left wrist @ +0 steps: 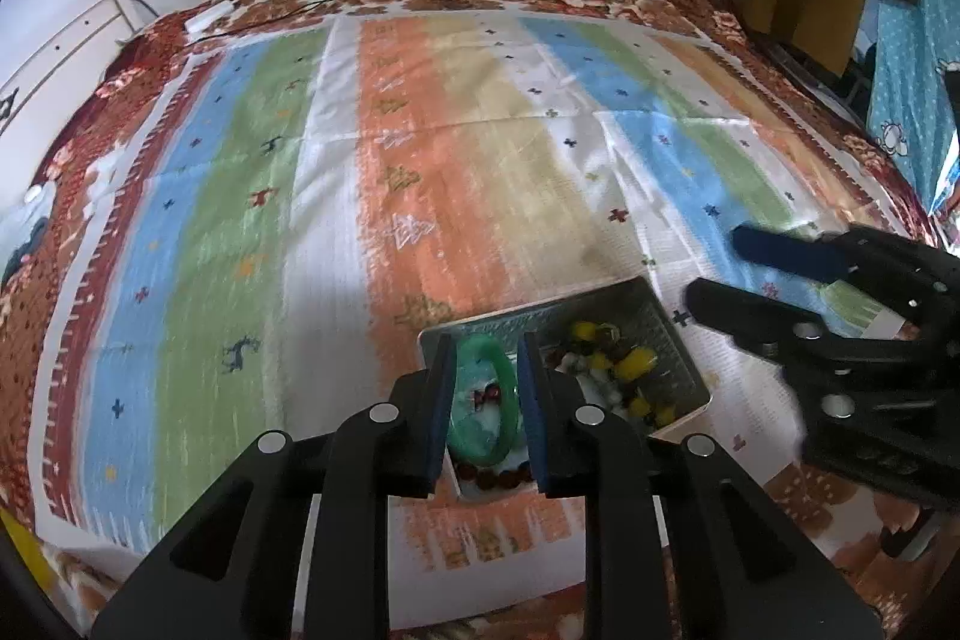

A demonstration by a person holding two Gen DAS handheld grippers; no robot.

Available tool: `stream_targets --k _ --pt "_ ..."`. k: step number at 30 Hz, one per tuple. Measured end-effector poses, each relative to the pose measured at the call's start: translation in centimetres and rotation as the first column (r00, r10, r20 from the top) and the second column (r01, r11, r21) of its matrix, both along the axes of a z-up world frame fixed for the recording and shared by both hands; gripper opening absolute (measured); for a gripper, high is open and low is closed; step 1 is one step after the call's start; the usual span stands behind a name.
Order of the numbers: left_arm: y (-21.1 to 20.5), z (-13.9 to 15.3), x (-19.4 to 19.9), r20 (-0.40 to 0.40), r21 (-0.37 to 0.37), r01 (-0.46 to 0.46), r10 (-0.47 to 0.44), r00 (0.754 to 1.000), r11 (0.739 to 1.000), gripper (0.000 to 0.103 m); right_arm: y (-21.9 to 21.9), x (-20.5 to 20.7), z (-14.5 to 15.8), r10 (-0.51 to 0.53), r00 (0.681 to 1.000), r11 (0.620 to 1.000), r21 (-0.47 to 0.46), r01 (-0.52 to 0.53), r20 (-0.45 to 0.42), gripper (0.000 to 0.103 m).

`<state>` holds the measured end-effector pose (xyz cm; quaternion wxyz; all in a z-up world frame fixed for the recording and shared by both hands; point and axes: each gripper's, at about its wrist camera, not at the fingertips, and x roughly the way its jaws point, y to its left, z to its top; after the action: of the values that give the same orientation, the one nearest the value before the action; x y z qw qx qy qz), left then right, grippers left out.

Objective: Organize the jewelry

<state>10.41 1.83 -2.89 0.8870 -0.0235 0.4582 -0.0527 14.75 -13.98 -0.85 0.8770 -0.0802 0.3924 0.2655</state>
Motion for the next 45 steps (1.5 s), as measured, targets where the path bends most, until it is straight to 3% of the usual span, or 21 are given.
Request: stream_targets --k 3,5,14,18,20,22,25,29,36,45 --pt "0.3 -0.2 -0.8 -0.001 0.012 -0.008 0.008 1.000 1.000 0.024 -1.0 -0.4 -0.1 -0.014 1.000 1.000 0.015 0.014 0.000 0.050" --pt "0.2 -0.1 -1.3 0.009 0.019 -0.008 0.008 1.000 1.000 0.036 -1.3 -0.8 -0.1 -0.011 1.000 1.000 0.019 0.011 0.008 0.050" --pt "0.2 -0.7 -2.8 -0.013 0.023 -0.004 0.004 1.000 1.000 0.061 -3.3 -2.3 -0.6 -0.044 0.999 0.998 0.041 0.043 0.024 0.066" --pt "0.6 -0.4 -3.5 0.004 -0.010 -0.009 0.009 1.000 1.000 0.071 -4.0 -2.9 -1.0 -0.034 0.999 0.999 0.040 0.033 0.023 0.074" --pt "0.6 -0.3 -3.9 0.022 -0.025 -0.018 0.019 1.000 1.000 0.083 -4.2 -3.3 -1.1 -0.036 0.999 0.999 0.039 0.035 0.029 0.078" --pt "0.5 -0.3 -4.2 0.032 -0.041 -0.017 0.018 0.999 0.999 0.088 -4.4 -3.5 -1.2 -0.038 0.999 0.998 0.046 0.037 0.033 0.079" --pt "0.2 -0.2 -4.7 0.057 -0.033 -0.014 0.016 0.998 0.999 0.097 -4.8 -4.1 -1.0 -0.045 0.997 0.997 0.065 0.041 0.055 0.087" --pt "-0.1 0.2 -5.5 0.101 0.010 -0.038 0.037 0.994 0.999 0.097 -5.3 -4.8 -0.8 -0.069 0.993 0.996 0.064 0.064 0.091 0.093" --pt "-0.4 0.7 -6.8 0.152 0.022 -0.039 0.035 0.988 0.999 0.097 -5.9 -5.6 -0.9 -0.063 0.992 0.994 0.091 0.054 0.105 0.098" --pt "-1.6 0.8 -8.2 0.180 0.107 -0.073 0.053 0.982 0.992 0.097 -5.6 -6.9 -1.5 -0.034 0.991 0.997 0.075 0.025 0.127 0.099"
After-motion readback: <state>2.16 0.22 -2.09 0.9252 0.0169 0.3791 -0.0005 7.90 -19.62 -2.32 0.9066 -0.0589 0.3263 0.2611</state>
